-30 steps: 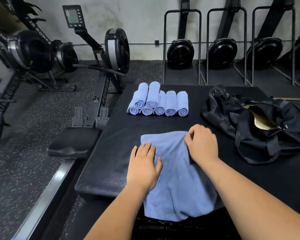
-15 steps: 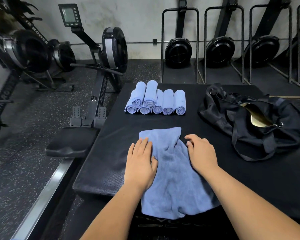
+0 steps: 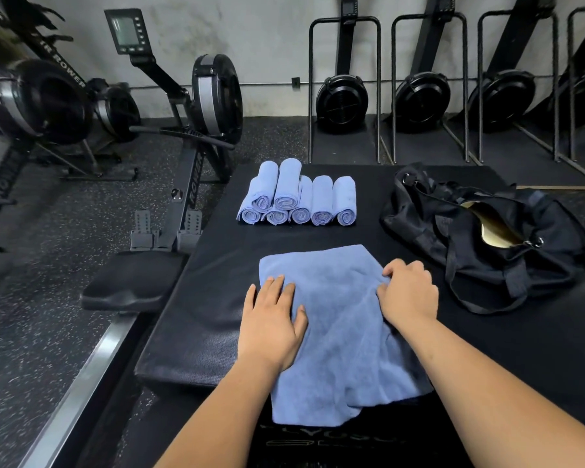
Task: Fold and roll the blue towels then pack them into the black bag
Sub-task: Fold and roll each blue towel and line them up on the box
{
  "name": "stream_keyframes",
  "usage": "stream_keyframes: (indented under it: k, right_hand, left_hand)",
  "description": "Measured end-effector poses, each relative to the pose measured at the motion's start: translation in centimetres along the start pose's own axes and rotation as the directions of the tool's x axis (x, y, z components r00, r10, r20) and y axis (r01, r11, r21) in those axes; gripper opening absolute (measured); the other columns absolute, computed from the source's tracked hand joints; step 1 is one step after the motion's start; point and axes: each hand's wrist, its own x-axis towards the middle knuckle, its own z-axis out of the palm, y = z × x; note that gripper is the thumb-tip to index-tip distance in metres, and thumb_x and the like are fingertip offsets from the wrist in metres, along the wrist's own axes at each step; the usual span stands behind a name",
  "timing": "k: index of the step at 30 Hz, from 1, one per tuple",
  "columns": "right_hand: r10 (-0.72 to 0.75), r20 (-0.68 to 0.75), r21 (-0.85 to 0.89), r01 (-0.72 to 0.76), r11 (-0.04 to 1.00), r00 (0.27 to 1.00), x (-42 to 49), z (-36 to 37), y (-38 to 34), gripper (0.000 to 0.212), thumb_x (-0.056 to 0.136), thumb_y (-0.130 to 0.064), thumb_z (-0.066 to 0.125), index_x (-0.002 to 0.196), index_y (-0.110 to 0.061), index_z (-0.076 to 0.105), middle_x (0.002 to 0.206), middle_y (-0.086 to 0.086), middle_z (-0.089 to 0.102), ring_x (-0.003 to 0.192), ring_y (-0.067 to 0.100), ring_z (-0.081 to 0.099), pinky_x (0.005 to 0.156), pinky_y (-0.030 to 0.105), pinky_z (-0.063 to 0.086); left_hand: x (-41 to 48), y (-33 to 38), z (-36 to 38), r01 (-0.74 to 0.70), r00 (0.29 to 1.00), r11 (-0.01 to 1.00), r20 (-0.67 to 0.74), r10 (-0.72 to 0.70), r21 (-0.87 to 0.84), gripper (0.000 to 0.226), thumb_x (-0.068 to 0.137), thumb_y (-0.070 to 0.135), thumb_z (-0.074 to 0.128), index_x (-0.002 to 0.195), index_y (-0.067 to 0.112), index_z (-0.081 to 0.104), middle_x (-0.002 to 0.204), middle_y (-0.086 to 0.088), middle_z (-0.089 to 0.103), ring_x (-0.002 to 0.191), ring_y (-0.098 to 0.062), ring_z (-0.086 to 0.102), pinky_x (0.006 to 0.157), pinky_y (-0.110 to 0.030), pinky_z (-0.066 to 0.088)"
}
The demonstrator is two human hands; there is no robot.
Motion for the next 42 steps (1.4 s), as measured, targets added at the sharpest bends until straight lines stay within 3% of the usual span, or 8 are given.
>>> stream_keyframes:
  k: [5, 11, 15, 18, 24, 29, 34, 42]
  right_hand:
    - [-0.077, 0.027, 0.068, 0.075, 0.995, 0.997, -0.6, 0.4, 1.0, 0.026, 0.096, -0.023, 0.062, 0.121, -0.032, 0.064, 0.118, 0.003, 0.056, 0.107, 0.028, 0.051, 0.084, 0.039, 0.043]
    - [-0.409, 0.086, 0.381, 0.35, 0.856, 0.908, -0.6, -0.1, 0.8, 0.046, 0.076, 0.004, 0.061, 0.085, -0.037, 0.08, 0.094, -0.015, 0.064, 0.09, 0.005, 0.061, 0.081, 0.028, 0.052]
    - [-0.285, 0.127, 0.513, 0.184, 0.839, 0.95, -0.1, -0.4, 0.1, 0.035, 0.085, -0.01, 0.069, 0.099, -0.041, 0.076, 0.103, -0.011, 0.062, 0.089, 0.001, 0.06, 0.081, 0.021, 0.045]
    - [-0.188, 0.196, 0.485, 0.071, 0.872, 0.963, 0.7, -0.4, -0.3, 0.022, 0.103, -0.035, 0.059, 0.12, -0.039, 0.071, 0.113, -0.011, 0.067, 0.101, 0.009, 0.061, 0.09, 0.028, 0.043]
    - [-0.268, 0.346, 0.435, 0.099, 0.895, 0.899, 1.4, -1.2, -1.5, 0.048, 0.079, 0.002, 0.065, 0.106, -0.035, 0.08, 0.093, -0.02, 0.072, 0.082, -0.004, 0.065, 0.075, 0.013, 0.045]
    - [-0.206, -0.24, 0.361, 0.284, 0.888, 0.949, 1.3, -1.6, -1.3, 0.031, 0.087, -0.005, 0.054, 0.091, -0.032, 0.069, 0.103, -0.016, 0.06, 0.09, 0.004, 0.057, 0.078, 0.028, 0.044]
    - [-0.254, 0.043, -0.051, 0.257, 0.965, 0.966, 0.8, 0.9, 1.6, 0.034, 0.089, -0.006, 0.061, 0.113, -0.028, 0.071, 0.116, -0.002, 0.056, 0.104, 0.026, 0.048, 0.076, 0.037, 0.039]
    - [-0.621, 0.125, 0.075, 0.617, 0.784, 0.774, -0.3, 0.9, 0.8, 0.053, 0.079, 0.002, 0.066, 0.126, -0.022, 0.075, 0.134, -0.004, 0.07, 0.125, 0.026, 0.063, 0.102, 0.042, 0.054]
  left_hand:
    - [-0.1, 0.2, -0.2, 0.017, 1.0, 1.0, -0.021, -0.017, -0.013, 0.062, 0.102, 0.053, 0.022, 0.15, 0.023, 0.047, 0.165, 0.003, 0.036, 0.156, -0.016, 0.025, 0.13, -0.047, 0.007]
    - [-0.6, 0.4, -0.8, 0.067, 0.992, 0.997, -0.101, -0.07, -0.031, 0.049, 0.1, 0.051, 0.036, 0.134, 0.023, 0.057, 0.143, 0.006, 0.049, 0.139, -0.017, 0.043, 0.129, -0.047, 0.013]
    - [-0.5, 0.4, -0.8, 0.055, 0.992, 0.998, -0.113, -0.06, -0.043, 0.047, 0.1, 0.05, 0.038, 0.134, 0.023, 0.056, 0.141, 0.006, 0.047, 0.137, -0.019, 0.044, 0.129, -0.046, 0.014]
    - [-0.4, 0.3, -0.7, 0.032, 0.997, 0.999, -0.074, -0.034, -0.031, 0.053, 0.102, 0.052, 0.032, 0.143, 0.024, 0.05, 0.155, 0.003, 0.04, 0.15, -0.02, 0.03, 0.129, -0.047, 0.013]
    - [-0.2, 0.0, -0.5, 0.026, 0.999, 0.999, -0.023, -0.027, -0.023, 0.058, 0.103, 0.055, 0.027, 0.151, 0.026, 0.044, 0.165, 0.0, 0.033, 0.156, -0.022, 0.021, 0.129, -0.046, 0.011]
    - [-0.1, 0.1, -0.5, 0.028, 0.999, 0.999, -0.026, -0.028, -0.019, 0.056, 0.102, 0.053, 0.029, 0.148, 0.025, 0.046, 0.163, 0.001, 0.036, 0.154, -0.023, 0.024, 0.129, -0.046, 0.014]
    - [-0.2, 0.0, -0.4, 0.037, 0.999, 0.999, -0.014, -0.037, -0.005, 0.059, 0.101, 0.054, 0.03, 0.15, 0.025, 0.047, 0.164, 0.0, 0.035, 0.155, -0.024, 0.023, 0.13, -0.046, 0.012]
    - [-0.3, 0.1, -0.5, 0.042, 0.999, 0.999, -0.003, -0.042, -0.004, 0.061, 0.101, 0.055, 0.03, 0.152, 0.025, 0.046, 0.165, -0.001, 0.034, 0.157, -0.025, 0.021, 0.13, -0.046, 0.009]
